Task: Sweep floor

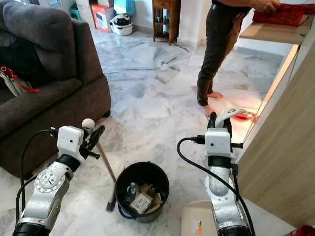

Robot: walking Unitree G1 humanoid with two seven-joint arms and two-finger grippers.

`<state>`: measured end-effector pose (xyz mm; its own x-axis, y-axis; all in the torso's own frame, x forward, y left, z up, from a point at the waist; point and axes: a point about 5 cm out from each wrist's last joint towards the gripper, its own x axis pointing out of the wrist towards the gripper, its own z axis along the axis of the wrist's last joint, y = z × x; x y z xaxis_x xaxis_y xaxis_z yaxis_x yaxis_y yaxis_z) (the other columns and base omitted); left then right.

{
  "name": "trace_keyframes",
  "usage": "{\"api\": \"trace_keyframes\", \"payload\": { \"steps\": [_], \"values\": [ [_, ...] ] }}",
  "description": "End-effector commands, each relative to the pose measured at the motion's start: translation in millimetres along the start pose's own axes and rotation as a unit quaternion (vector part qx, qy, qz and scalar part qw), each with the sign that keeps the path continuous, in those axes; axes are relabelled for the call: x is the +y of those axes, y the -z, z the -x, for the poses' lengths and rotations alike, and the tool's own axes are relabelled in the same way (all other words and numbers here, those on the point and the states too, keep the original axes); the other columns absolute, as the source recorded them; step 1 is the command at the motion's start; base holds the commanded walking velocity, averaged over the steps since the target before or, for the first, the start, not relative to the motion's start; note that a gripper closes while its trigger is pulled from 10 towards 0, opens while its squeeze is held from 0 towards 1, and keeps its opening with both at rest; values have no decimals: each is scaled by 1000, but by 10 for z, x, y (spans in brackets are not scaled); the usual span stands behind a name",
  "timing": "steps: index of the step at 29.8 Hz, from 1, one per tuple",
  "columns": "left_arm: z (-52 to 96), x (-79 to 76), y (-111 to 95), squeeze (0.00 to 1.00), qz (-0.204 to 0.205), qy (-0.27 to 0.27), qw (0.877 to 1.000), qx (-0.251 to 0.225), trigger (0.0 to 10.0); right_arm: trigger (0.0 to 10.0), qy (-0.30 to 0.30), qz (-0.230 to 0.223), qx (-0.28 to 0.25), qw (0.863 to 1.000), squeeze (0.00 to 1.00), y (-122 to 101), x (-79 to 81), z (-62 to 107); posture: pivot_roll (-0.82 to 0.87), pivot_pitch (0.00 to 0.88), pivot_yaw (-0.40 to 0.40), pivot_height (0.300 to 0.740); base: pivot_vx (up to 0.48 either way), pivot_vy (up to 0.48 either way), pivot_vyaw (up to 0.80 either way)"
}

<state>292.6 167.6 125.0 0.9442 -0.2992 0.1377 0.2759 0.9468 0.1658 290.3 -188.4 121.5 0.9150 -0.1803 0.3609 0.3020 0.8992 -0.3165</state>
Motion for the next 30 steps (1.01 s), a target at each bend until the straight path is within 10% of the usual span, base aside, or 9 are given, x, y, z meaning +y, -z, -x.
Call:
{"api": "trace_keyframes", "payload": {
  "steps": [1, 30],
  "values": [
    [-20, -12, -112, 0, 5, 6, 1000, -25, 10000, 10000, 5, -8, -11, 1000, 0, -26, -18, -24, -13, 49, 49, 740, 0, 0, 0],
    [12, -6, -61, 0, 8, -5, 1000, -14, 10000, 10000, -2, -35, -36, 999, 0, -119, 21, -96, -21, 64, 44, 740, 0, 0, 0]
  ]
}}
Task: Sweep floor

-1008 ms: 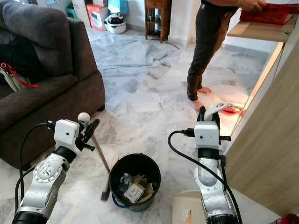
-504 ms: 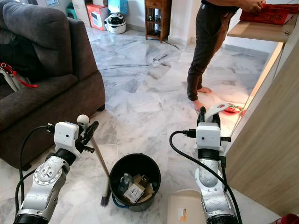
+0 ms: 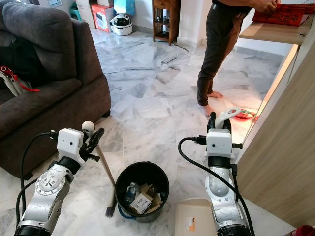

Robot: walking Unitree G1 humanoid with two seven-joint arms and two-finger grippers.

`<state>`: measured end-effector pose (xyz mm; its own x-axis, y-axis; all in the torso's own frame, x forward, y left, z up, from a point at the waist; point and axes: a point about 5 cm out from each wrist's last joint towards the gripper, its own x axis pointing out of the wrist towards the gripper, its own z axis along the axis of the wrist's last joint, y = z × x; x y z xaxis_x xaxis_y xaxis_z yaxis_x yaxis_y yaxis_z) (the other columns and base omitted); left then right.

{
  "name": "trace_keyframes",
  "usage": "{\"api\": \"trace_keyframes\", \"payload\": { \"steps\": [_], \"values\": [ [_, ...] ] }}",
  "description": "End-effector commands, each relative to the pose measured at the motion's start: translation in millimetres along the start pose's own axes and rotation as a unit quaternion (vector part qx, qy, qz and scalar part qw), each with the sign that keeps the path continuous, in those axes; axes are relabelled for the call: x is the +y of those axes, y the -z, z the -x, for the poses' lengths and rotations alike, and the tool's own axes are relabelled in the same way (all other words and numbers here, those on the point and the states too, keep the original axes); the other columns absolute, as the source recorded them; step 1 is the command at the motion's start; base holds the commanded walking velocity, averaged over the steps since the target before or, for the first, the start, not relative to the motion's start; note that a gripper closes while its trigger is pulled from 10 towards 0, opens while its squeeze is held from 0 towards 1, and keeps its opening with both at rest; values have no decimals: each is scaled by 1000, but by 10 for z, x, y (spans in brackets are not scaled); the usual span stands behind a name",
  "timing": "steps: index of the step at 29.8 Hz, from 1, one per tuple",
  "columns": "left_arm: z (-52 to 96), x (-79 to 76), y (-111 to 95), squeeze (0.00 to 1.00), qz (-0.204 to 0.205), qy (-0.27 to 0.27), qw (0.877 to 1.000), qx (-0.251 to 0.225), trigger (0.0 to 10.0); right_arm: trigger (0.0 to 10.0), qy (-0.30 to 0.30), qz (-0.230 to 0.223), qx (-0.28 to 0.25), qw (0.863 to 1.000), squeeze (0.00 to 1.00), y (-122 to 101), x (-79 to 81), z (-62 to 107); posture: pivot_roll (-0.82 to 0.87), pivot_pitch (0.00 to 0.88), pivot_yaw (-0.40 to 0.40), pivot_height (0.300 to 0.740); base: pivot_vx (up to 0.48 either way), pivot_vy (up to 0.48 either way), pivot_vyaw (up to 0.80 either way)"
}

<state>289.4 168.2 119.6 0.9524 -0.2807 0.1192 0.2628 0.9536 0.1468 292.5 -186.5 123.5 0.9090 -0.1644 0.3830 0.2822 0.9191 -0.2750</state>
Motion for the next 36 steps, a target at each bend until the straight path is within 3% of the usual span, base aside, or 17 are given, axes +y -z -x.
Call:
{"api": "trace_keyframes", "payload": {
  "steps": [1, 25, 36],
  "values": [
    [-24, 5, -109, 0, 0, 4, 1000, -25, 10000, 10000, -1, -10, -23, 1000, 0, -100, 14, -77, -21, 64, 44, 740, 0, 0, 0],
    [-39, -18, -123, 0, -1, 14, 999, -30, 10000, 10000, -19, -14, -27, 999, 0, -117, 106, -80, -35, 29, 53, 740, -10, 0, 0],
    [-48, -20, -138, 0, -2, 17, 999, -31, 10000, 10000, -18, -17, -24, 999, 0, -107, 113, -79, -27, 33, 57, 740, -319, 0, 0]
  ]
}}
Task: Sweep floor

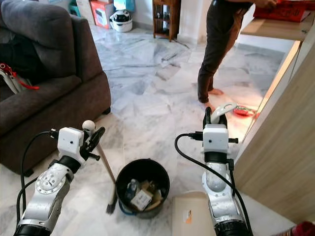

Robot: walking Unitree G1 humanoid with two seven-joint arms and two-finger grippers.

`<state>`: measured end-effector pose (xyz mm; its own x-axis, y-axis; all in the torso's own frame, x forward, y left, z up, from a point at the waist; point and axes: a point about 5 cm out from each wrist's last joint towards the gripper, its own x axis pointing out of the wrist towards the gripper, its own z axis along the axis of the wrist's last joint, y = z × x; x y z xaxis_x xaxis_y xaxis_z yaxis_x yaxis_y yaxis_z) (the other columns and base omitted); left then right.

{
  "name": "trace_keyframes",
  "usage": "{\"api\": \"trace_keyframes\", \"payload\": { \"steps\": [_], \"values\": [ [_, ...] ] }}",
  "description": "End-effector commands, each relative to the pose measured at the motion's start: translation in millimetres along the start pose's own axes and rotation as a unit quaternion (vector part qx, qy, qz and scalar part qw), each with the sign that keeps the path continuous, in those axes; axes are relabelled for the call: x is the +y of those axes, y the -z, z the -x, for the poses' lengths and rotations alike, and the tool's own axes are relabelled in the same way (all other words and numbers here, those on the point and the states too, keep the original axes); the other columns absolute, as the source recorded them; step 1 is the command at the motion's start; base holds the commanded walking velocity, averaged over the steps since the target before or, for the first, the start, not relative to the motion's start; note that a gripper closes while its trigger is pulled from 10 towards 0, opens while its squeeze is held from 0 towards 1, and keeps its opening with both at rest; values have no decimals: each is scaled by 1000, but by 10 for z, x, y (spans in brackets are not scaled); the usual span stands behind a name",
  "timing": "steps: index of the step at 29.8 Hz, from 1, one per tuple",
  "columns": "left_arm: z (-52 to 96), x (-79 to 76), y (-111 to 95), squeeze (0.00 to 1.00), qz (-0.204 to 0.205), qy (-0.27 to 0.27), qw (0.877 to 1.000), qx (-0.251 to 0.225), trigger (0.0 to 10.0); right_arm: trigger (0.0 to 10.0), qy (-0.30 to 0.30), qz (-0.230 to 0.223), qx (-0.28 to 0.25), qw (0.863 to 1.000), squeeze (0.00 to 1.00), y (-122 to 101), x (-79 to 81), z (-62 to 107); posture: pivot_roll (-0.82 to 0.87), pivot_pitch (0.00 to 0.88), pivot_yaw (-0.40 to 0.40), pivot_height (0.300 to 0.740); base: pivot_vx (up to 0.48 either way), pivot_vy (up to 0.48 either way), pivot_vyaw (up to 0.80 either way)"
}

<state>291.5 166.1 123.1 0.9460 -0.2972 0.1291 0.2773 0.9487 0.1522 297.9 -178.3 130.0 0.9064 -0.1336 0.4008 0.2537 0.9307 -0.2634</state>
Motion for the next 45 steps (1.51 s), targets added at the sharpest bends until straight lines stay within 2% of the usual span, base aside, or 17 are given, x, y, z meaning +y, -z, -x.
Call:
{"api": "trace_keyframes", "payload": {
  "steps": [1, 36, 45],
  "values": [
    [-20, -11, -105, 0, -1, 9, 1000, -25, 10000, 10000, -6, -6, -10, 1000, 0, -35, 41, -21, -27, 33, 57, 740, -326, 0, 0],
    [-22, -18, -100, 0, 4, 2, 1000, -25, 10000, 10000, -15, -18, -11, 1000, 0, -41, 53, -27, -33, 64, 46, 740, -315, 0, 0],
    [-31, -4, -100, 0, 2, -5, 1000, -26, 10000, 10000, -22, -25, -14, 999, 0, -56, 60, -20, -38, 64, 44, 740, 0, 0, 0]
  ]
}}
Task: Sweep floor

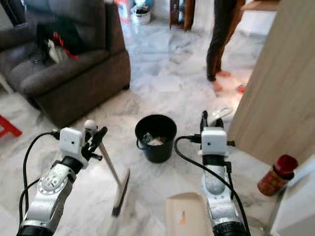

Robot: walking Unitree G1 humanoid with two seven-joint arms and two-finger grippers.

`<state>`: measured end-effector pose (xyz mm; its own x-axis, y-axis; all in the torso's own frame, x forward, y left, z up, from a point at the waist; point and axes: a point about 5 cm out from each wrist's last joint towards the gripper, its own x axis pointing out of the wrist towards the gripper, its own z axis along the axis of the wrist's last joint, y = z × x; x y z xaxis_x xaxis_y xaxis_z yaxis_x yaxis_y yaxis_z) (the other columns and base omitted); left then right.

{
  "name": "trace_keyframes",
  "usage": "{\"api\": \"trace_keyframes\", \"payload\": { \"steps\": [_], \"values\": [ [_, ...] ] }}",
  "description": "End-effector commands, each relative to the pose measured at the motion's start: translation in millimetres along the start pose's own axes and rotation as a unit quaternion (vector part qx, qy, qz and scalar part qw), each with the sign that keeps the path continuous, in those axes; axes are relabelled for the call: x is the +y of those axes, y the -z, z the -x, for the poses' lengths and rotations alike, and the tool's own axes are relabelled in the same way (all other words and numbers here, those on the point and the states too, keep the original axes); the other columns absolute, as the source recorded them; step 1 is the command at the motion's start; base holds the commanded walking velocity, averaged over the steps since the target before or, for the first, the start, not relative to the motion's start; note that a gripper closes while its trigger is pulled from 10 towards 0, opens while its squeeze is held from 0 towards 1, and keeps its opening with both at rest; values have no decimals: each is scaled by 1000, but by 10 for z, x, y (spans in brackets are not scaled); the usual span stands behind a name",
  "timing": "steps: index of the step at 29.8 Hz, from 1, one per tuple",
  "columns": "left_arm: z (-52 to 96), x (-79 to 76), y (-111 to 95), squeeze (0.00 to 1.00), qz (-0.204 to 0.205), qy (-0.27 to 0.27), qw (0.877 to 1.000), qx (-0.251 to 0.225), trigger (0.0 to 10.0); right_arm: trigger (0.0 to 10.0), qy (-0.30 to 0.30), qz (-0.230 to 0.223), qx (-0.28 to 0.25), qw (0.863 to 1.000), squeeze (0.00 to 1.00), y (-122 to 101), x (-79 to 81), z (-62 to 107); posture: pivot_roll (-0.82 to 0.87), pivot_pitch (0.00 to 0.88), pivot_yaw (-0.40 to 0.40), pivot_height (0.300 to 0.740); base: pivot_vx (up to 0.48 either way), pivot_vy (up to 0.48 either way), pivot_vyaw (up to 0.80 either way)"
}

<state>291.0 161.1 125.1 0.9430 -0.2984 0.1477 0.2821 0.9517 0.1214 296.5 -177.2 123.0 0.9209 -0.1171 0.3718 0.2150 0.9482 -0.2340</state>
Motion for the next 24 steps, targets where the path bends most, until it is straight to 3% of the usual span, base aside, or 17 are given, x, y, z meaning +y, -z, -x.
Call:
{"api": "trace_keyframes", "payload": {
  "steps": [1, 6, 24],
  "values": [
    [-22, 42, -75, 0, -13, -4, 1000, -16, 10000, 10000, -10, -3, -26, 1000, 0, -108, 38, -61, -39, 62, 43, 740, 0, 0, 0],
    [-30, 47, -75, 0, -14, -7, 1000, -17, 10000, 10000, -11, -5, -22, 1000, 0, -106, 37, -66, -41, 62, 44, 740, 0, 0, -100],
    [-95, 83, -67, 0, -23, -19, 999, -16, 10000, 10000, 2, -3, -9, 1000, 0, -64, 7, -54, -46, 35, 48, 740, 0, 0, -800]
  ]
}}
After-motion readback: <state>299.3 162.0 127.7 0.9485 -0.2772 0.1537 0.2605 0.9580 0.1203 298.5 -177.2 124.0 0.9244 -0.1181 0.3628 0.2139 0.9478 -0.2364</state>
